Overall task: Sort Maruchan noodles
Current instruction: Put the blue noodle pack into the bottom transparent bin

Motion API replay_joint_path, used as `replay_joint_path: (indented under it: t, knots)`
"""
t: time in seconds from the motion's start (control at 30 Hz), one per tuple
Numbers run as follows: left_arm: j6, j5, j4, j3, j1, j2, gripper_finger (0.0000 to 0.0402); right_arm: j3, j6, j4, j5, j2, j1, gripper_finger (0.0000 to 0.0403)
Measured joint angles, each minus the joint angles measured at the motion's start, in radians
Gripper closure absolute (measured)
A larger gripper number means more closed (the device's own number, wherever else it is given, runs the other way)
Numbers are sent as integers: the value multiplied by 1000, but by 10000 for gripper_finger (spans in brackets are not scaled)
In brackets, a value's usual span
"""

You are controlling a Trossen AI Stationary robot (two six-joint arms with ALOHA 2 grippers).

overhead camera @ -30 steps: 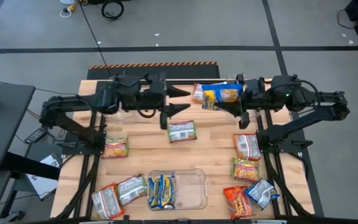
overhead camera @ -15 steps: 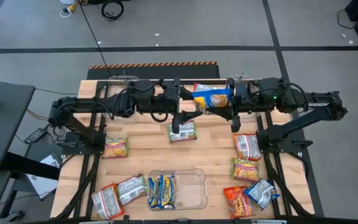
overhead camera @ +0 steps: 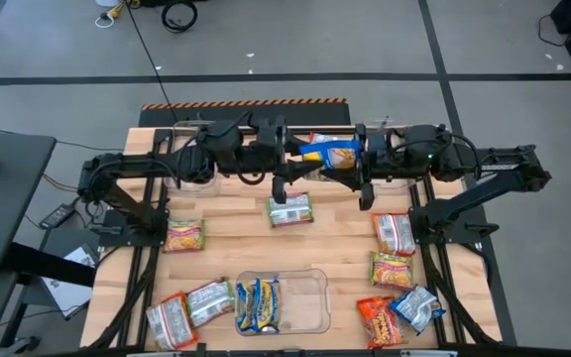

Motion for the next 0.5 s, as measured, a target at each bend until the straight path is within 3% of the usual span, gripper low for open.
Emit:
replay_joint_path:
  t: [0.3, 0.5]
  knots:
    - [0, -37, -78, 0, 11, -17, 276, 0, 30, -6, 77, 1, 0, 194]
    - [-38, -126, -443, 125, 44, -33, 280, 0, 72, -135, 104, -53, 0, 126]
